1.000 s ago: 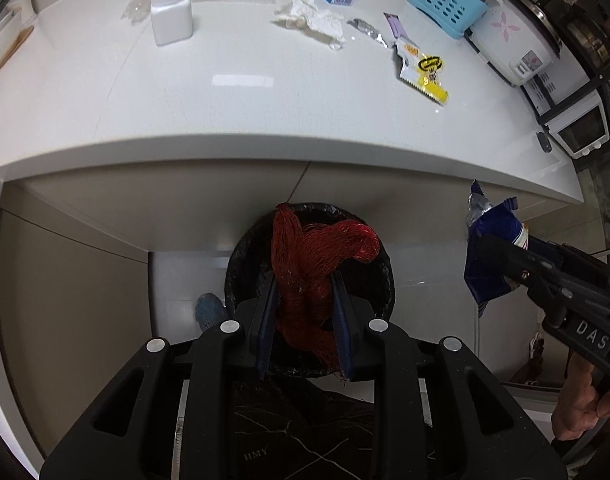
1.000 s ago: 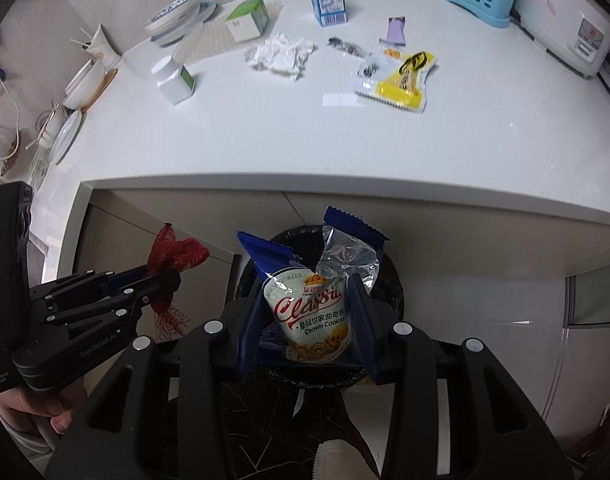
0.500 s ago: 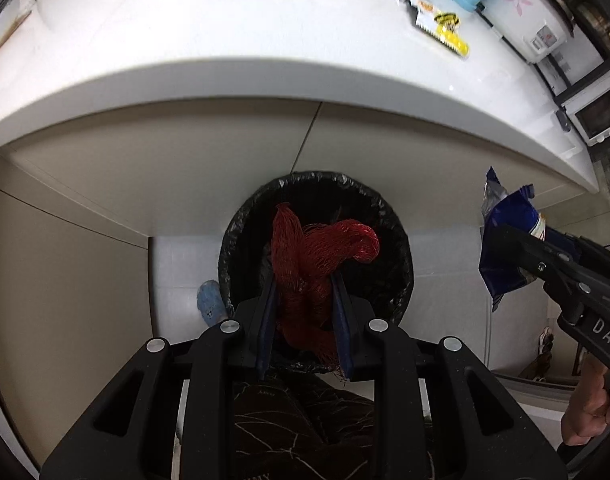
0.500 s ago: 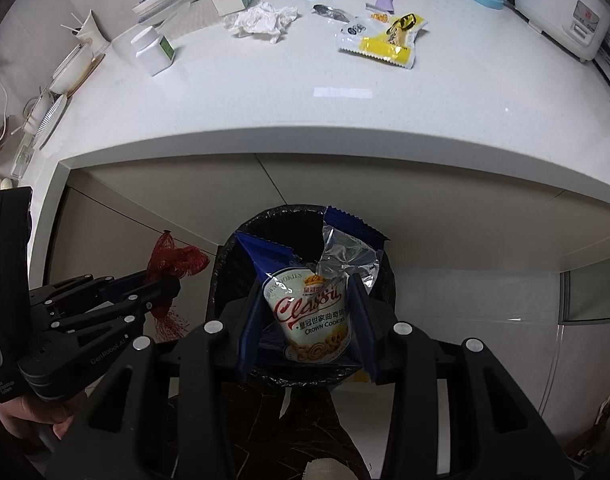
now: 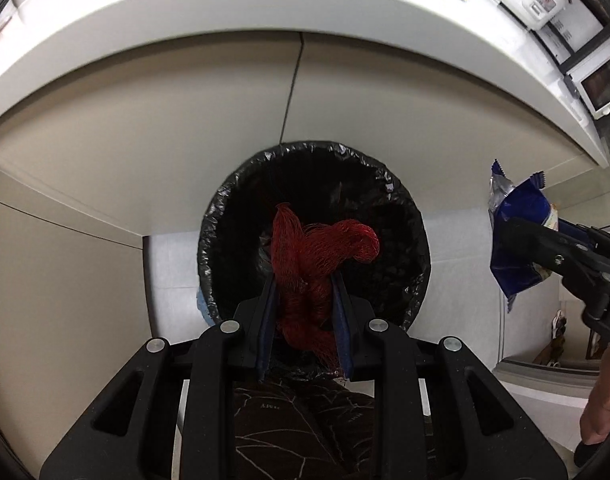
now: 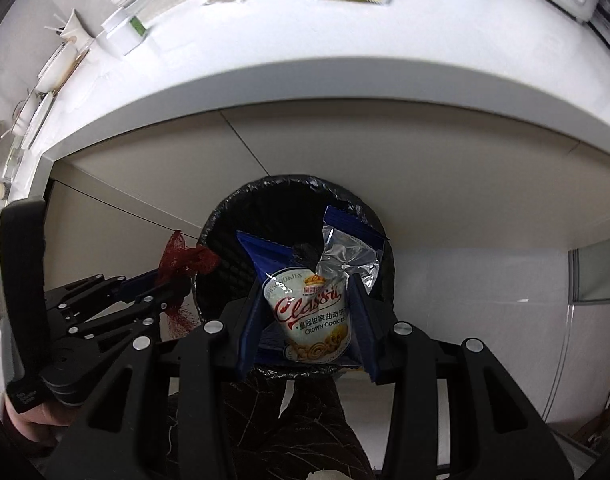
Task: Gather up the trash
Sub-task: 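Carry the red mesh bag and blue wrapper over the black trash bin, then open the left tool over the bin while the right tool releases the blue wrapper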
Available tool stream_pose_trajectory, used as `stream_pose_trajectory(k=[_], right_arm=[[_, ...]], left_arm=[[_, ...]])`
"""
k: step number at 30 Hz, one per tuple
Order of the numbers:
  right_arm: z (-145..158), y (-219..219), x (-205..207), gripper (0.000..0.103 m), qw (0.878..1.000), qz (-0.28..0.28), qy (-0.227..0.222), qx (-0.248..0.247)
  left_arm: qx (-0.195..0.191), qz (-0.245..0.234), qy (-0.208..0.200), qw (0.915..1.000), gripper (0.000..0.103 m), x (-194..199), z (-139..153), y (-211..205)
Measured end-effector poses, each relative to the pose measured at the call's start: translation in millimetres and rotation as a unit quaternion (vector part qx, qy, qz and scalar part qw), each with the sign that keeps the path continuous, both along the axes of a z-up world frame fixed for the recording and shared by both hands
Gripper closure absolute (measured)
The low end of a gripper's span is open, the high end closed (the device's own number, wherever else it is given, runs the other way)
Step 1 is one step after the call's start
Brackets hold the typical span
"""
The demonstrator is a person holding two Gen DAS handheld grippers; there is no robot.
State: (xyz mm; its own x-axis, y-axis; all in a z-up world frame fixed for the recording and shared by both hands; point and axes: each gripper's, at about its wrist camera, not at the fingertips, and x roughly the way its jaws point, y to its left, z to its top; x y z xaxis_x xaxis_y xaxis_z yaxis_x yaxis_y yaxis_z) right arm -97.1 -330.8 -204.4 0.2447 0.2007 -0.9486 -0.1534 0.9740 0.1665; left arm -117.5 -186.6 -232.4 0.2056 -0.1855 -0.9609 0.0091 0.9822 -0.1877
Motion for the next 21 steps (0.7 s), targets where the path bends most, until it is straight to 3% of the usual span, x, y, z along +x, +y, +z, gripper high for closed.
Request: stream_pose_trajectory(k=[10,14,21], right_arm=[[-14,-14,-6,0.064,1.000,-0.014,0.016,-0.014],[-15,-16,-8,0.064,1.000,-0.017,0.017,-0.018],[-19,-13,-6,0.064,0.999,-0.015,0.021,-0.019]], left_arm=[[0.001,-0.018,0.013,0.9998,0.077,4,-30,-19],[0.005,-0.030,0.002,0.9995,0.068,3,-31,-28],[0.001,-0.020,-0.007,0.9998,0.041,4,-25,-23]])
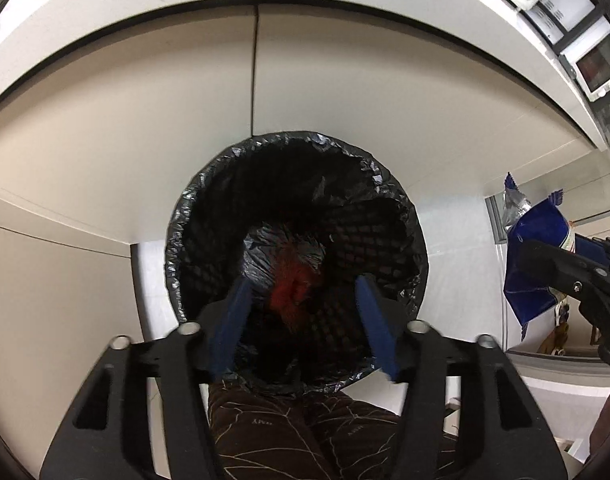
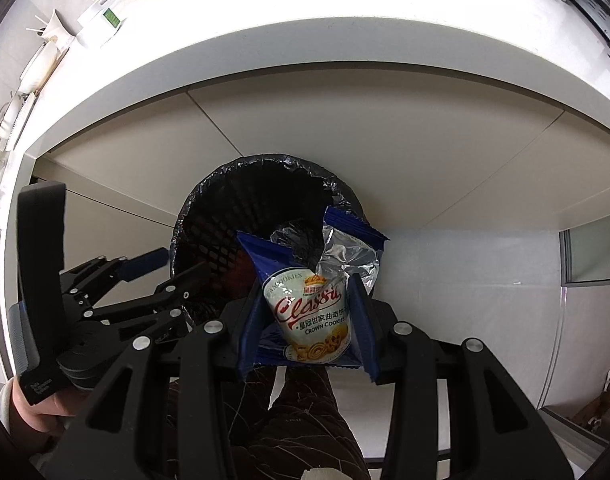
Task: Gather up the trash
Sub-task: 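Open the left tool over the bin while the right tool releases the blue wrapper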
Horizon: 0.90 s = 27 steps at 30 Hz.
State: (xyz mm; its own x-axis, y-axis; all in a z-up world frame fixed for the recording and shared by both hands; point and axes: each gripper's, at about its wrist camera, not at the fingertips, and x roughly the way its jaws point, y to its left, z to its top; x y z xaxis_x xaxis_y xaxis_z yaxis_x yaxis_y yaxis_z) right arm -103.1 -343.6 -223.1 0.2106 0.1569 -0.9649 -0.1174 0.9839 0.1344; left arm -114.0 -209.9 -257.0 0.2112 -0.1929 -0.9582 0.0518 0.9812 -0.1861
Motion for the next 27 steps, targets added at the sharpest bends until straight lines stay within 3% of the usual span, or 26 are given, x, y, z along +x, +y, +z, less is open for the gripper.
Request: stream_pose_trajectory(k=[2,6,9,27], right_arm=[[-1,2,2,0.064,1.000,0.001,0.001,0.002],[-4,10,6,0.064,1.000,0.007,0.005,0.003],[-6,11,8,0.064,1.000,0.012,0.010,0.006],[-26,39,26,0.064,0.998,0.045,0.033,0.001]], left_arm=[[-0.005,0.007,-0.004,1.0000,0.035,0,5,4],[0.003,0.026,-0.023,0.9994,0.012,0,17,16],[0.006,0.042,-0.035,0.9985,0.007,-2,25,28],[0.022,0.082,-0.021,0.9962,0.006,4,29,86]])
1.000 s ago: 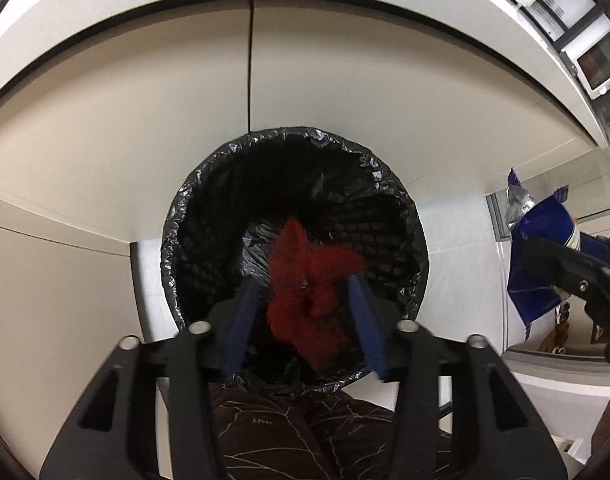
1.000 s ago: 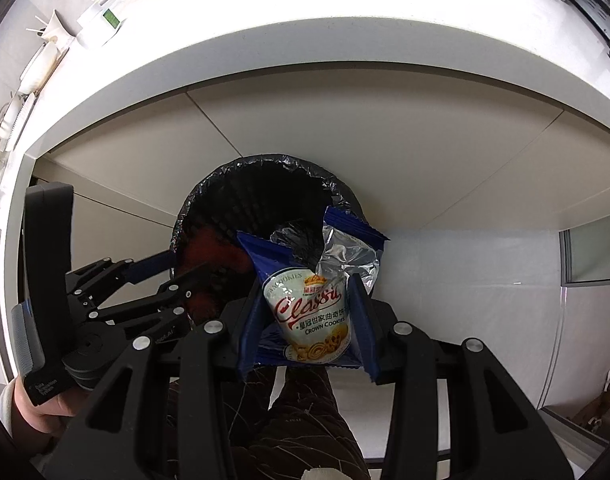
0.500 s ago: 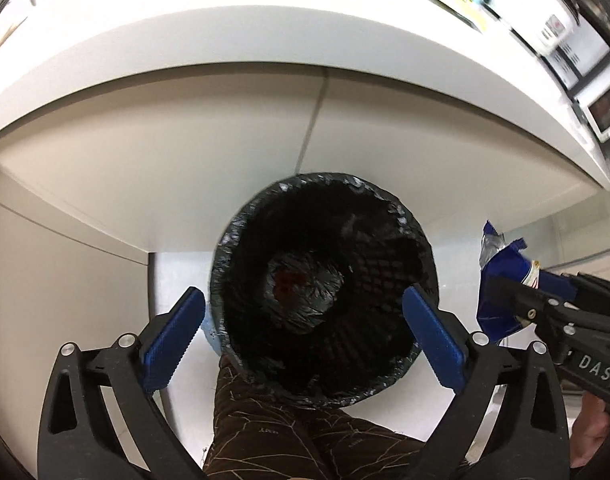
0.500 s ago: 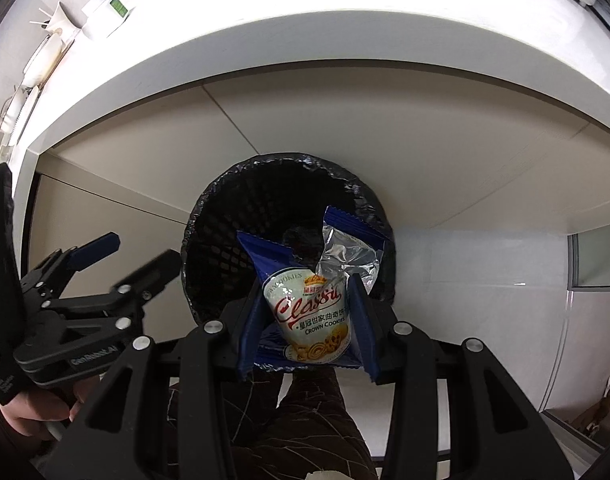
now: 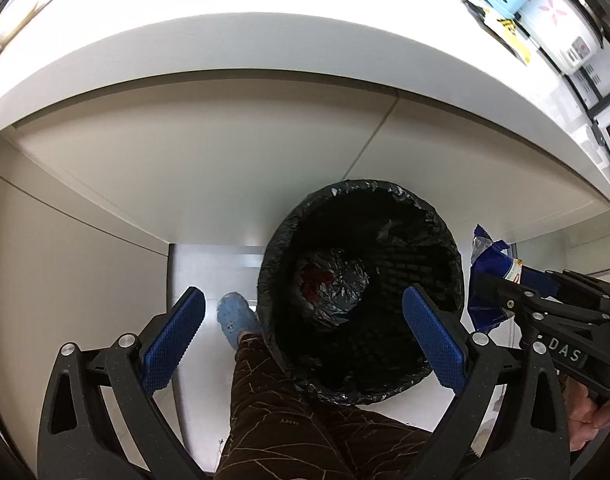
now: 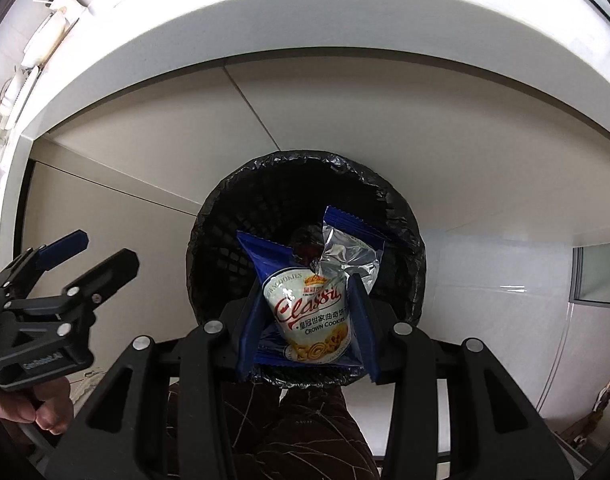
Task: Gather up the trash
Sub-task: 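Open the left tool over the bin while the right tool releases the blue wrapper, then grasp the white pill bottle with the left tool while the right tool grasps the yellow snack bag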
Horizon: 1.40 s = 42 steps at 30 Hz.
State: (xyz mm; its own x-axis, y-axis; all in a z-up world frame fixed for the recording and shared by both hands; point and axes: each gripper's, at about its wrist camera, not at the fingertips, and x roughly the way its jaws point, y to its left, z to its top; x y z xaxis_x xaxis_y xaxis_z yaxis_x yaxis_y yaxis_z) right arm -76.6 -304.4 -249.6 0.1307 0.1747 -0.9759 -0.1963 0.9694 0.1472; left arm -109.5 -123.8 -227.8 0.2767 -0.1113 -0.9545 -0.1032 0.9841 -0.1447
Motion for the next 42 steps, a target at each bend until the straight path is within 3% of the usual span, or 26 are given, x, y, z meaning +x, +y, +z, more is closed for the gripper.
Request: stream_pose_trajectory(k=[8,11,16,18,23,29,42], right_arm=[[-5,11,8,0.064,1.000,0.008,0.009,-0.003],[-7,13,11,0.060,1.000,0.013,0.009,-0.004],[-10,15,13,0.048,1.000,0.016,0.007,0.000],[-11,15,13,0.036,1.000,0.017,0.002,0.000],[-6,14,14,0.021,1.000,0.012,-0.013,-0.002],[30,0,18,0.008,0.999,-0.010,-0.051,-0.005],[106,-17,48,0.008,0.992,-0.054,-0.111,-0.002]], left_arm=[[0.002,0.002,0.005,1.0000,0.006,4,-3,6],[0.002,0.004,0.008,1.0000,0.006,6,-4,8],[0.004,0.004,0.010,0.9999,0.006,8,-6,7],[0.004,0.004,0.010,0.9999,0.006,8,-6,7],[0.005,0.003,0.009,0.9999,0.006,9,-1,8],[0.009,0.010,-0.010,0.9999,0.006,14,26,15],[0.015,0.046,-0.060,0.9970,0.006,47,95,43]])
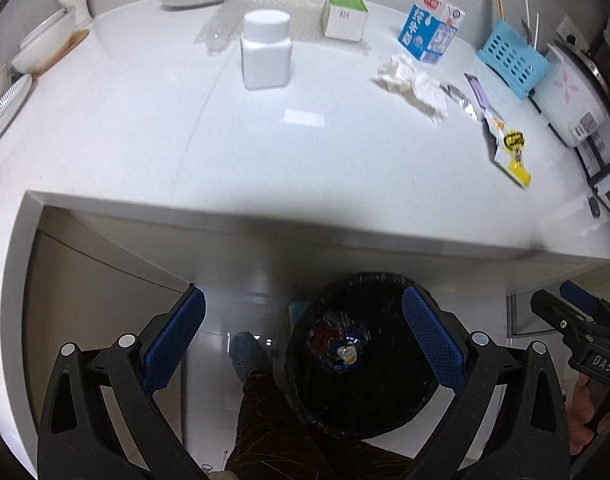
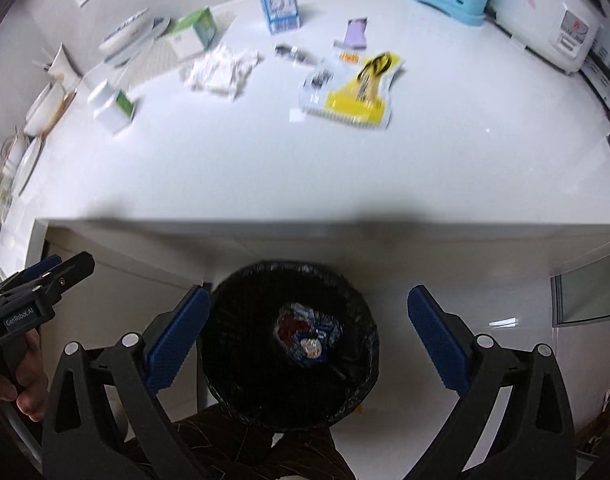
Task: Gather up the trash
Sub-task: 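Grasp the white pill bottle with the left tool while the right tool grasps the yellow snack bag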
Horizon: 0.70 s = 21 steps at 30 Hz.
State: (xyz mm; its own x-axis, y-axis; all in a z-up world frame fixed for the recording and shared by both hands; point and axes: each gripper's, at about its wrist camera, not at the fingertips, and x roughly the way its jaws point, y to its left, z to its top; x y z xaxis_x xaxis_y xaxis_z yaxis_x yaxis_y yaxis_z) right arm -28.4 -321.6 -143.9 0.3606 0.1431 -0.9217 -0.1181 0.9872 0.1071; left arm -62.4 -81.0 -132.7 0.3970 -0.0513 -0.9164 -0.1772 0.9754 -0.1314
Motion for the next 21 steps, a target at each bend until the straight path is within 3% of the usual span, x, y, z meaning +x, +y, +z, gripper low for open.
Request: stream_pose_trajectory(k=[11,21], right_arm=[[27,-2,42,0.008,0.999,-0.027,-0.015,0.008],[32,2,92,0.008,0.999,-0.049,-0.006,-0.006]], left_arm=[[0.003,0.003,-0.017,0.9999,0.006,44,29,23],[0.003,0.006,-0.010,0.9999,0.007,87,31,50]])
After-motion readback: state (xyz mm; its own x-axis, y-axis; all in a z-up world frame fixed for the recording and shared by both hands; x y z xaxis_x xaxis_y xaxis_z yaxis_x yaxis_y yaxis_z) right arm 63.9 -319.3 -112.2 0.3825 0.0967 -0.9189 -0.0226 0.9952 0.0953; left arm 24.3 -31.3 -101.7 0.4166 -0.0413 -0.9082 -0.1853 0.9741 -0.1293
